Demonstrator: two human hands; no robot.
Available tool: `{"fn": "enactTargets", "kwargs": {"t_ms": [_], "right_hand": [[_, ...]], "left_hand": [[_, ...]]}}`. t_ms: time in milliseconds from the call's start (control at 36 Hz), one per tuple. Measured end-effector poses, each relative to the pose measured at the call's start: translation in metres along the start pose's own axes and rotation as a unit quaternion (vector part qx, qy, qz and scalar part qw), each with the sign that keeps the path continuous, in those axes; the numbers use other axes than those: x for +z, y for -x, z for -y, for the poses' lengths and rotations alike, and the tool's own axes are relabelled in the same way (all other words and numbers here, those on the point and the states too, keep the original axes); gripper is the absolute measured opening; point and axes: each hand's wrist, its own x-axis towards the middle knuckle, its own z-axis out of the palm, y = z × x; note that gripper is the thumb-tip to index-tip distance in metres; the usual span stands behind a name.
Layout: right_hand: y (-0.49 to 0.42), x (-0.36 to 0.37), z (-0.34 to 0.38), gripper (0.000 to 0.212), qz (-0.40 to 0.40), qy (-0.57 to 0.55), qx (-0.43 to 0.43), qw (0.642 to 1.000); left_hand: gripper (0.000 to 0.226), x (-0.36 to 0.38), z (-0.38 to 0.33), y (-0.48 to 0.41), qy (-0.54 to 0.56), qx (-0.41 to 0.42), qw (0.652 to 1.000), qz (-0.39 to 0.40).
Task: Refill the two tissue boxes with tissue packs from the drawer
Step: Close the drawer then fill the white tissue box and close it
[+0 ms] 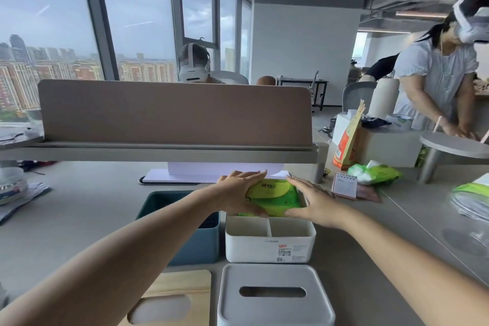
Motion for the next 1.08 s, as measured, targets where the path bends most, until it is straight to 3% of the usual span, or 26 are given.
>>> {"fn": "enactTargets", "kwargs": {"t_ms": [83,222,472,694,917,1083], "right_hand": [[0.006,-0.007,0.005,0.102,-0.001,-0.021,-0.005,1.0],[0.02,-0.018,0.017,0.087,-0.013,-0.025,-0.031,0.999],[0.076,-0.018,0.041,0.081,-0.034,-0.007,-0.089,0.995],[0.122,0.021,0.031,0.069,-0.018,-0.022,-0.098,0.995],[0.147,0.06,0.016,0.049,0.042,-0.008,-0.067,0.997],[0.147,0.063,0.019,0.052,0.053,0.054,-0.044,0.996]], "left_hand": [[0.107,-0.005,-0.003,0.008,0.0,0.007,1.0,-0.005],[0.103,-0.016,-0.011,0.023,0.0,0.005,0.999,-0.033],[0.079,-0.013,-0.039,0.086,0.045,0.042,0.993,-0.105],[0.07,0.024,-0.053,0.147,0.08,0.047,0.991,-0.093],[0.064,0.074,-0.039,0.169,0.073,0.033,0.997,-0.011],[0.062,0.08,-0.036,0.162,0.048,0.03,0.998,0.012]]}}
